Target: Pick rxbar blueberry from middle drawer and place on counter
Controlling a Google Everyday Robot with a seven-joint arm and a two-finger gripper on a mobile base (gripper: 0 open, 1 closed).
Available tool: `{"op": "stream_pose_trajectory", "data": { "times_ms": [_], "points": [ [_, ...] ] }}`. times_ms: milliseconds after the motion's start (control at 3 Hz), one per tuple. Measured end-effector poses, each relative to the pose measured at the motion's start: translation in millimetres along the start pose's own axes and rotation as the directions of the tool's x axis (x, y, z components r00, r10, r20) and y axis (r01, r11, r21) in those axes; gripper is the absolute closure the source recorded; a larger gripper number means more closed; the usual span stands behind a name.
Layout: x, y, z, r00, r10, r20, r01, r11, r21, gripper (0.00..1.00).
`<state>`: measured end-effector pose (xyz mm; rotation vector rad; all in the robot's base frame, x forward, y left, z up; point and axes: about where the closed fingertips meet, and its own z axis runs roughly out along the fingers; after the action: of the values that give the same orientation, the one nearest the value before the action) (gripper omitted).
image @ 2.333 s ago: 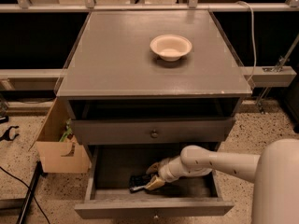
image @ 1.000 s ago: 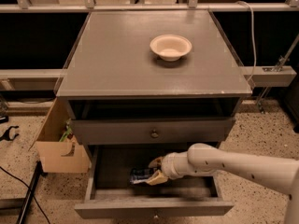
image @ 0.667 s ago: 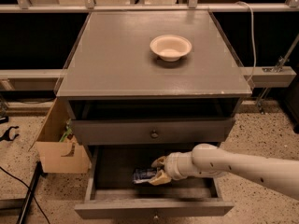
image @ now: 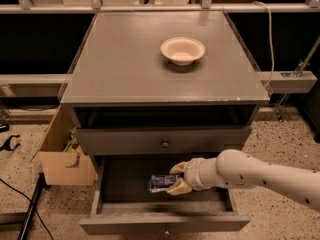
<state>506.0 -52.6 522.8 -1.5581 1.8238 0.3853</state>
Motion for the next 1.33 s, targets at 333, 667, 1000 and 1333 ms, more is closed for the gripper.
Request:
{"op": "stream_pose_trajectory", "data": {
  "times_ms": [333, 667, 1000, 1333],
  "points": [
    [-19.1, -10.4, -28.2, 0.999, -0.028, -0.019, 0.029, 0.9986, 0.044, 1.0],
    [-54.5, -26.6, -65.0, 0.996, -0.08, -0.027, 0.083, 0.9905, 0.109, 1.0],
    [-54.5, -26.6, -65.0, 0.996, -0.08, -0.027, 0.083, 0.9905, 0.109, 1.0],
    [-64.6, -33.9, -71.1, 0.998, -0.055, -0.042, 0.059, 0.9923, 0.109, 1.0]
  ]
}}
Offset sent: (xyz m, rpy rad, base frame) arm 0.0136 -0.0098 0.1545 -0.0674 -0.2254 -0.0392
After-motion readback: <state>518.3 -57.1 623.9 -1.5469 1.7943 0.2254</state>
